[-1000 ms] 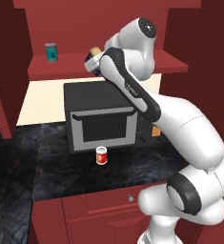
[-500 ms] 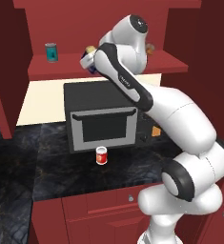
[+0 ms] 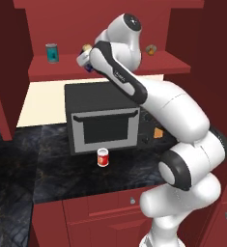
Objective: Pick the cans from the counter and place them in their designated side in the cabinet.
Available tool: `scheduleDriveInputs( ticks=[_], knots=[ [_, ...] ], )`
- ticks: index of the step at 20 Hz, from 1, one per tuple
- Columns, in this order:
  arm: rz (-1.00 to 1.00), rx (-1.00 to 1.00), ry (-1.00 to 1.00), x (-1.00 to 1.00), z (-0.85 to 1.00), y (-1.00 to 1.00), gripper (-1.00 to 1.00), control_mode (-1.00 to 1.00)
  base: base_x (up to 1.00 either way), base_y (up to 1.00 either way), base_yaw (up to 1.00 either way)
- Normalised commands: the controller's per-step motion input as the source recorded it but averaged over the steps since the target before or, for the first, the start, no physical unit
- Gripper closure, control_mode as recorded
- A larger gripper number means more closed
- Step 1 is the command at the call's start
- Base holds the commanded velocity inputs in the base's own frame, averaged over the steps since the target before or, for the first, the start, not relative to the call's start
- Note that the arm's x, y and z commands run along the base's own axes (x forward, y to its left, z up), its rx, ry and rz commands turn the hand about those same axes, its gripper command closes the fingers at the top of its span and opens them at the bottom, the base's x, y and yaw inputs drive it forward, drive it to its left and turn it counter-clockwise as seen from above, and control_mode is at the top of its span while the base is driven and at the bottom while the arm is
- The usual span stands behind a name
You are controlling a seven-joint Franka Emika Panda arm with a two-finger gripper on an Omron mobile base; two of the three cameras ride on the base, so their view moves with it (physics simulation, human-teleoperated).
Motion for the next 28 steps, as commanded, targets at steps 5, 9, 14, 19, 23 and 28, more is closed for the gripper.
scheduleDriveInputs(
  ticks=[5,9,14,19,23,28],
  knots=[
    [0.0,0.0,0.0,0.31,0.0,0.12,1.0,-1.0,0.0,0.0,0.0],
    [0.0,0.0,0.02,0.3,0.0,0.12,1.0,-1.0,0.0,0.0,0.0],
    [0.0,0.0,0.05,0.31,0.0,0.12,1.0,-1.0,0.0,0.0,0.0],
    [0.0,0.0,0.05,0.31,0.0,0.13,1.0,-1.0,0.0,0.0,0.0],
    [0.0,0.0,0.04,0.29,0.0,0.13,1.0,-1.0,0.0,0.0,0.0],
    [0.0,-0.02,0.04,0.29,0.0,0.1,1.0,-1.0,0.0,0.0,0.0]
  ],
)
